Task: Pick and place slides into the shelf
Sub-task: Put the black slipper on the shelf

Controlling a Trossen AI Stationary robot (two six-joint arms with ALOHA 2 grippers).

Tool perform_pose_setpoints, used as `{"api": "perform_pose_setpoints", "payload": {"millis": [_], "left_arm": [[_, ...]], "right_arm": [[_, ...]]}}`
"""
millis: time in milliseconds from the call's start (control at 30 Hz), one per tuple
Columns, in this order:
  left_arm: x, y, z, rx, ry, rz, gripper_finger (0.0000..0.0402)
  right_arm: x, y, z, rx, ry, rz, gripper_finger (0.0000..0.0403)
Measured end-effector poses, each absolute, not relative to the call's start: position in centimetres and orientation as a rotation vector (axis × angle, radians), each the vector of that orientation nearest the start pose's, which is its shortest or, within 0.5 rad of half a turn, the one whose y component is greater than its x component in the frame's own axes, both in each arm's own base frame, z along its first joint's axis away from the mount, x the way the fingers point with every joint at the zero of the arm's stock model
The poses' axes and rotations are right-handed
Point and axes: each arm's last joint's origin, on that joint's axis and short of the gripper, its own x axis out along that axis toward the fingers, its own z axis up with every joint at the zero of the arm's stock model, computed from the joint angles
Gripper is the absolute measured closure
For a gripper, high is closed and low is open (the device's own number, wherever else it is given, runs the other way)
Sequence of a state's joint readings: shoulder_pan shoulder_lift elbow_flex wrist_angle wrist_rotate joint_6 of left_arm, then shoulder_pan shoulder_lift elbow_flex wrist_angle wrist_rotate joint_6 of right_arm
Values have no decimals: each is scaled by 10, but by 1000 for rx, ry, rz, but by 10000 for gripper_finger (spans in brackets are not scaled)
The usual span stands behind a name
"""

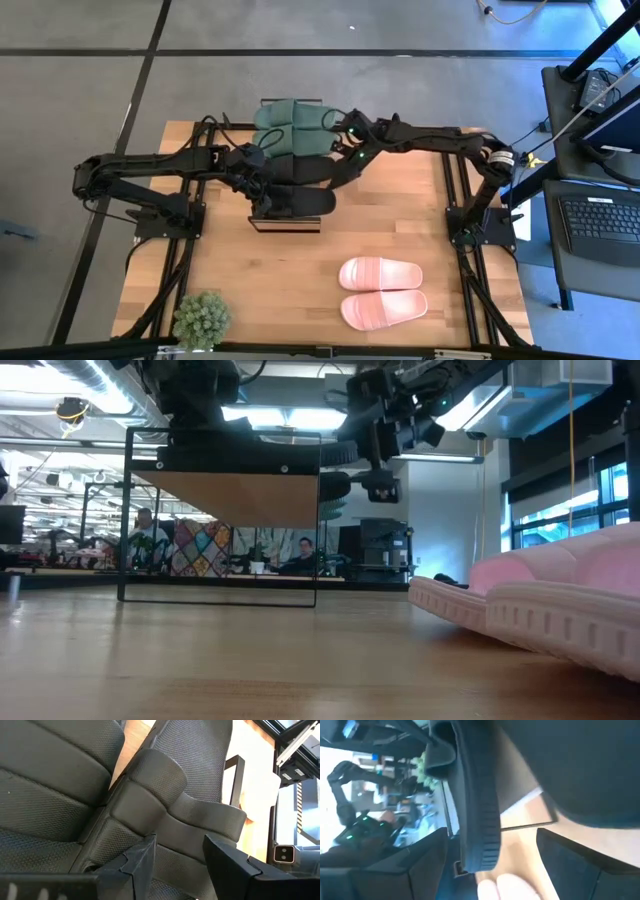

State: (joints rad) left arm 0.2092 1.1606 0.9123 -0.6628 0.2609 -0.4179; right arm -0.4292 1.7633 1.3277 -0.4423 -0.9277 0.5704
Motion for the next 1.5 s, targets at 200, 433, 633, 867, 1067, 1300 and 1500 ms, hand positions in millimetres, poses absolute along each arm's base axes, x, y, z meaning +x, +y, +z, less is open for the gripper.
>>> {"api": "perform_pose_setpoints", "payload": {"millis": [200, 433, 633, 867, 1067, 1300, 1500], "left_arm": [[222, 39, 268, -621, 890, 133, 237], [222, 39, 268, -661, 892, 124, 237], [222, 38, 269, -696, 885, 101, 236], [219, 38, 276, -784, 826, 35, 236], [217, 42, 276, -805, 834, 37, 236], [217, 42, 277, -804, 831, 35, 236], [217, 42, 277, -802, 827, 31, 236]], "right_arm": [[334, -138, 275, 976, 738, 173, 97], [327, -120, 319, 565, 570, 198, 97], [339, -92, 329, 232, 547, 141, 97], [346, -72, 327, 58, 544, 179, 97], [356, -71, 305, 35, 604, 196, 97], [369, -73, 288, -15, 641, 146, 97], [375, -67, 278, -70, 676, 86, 97]]}}
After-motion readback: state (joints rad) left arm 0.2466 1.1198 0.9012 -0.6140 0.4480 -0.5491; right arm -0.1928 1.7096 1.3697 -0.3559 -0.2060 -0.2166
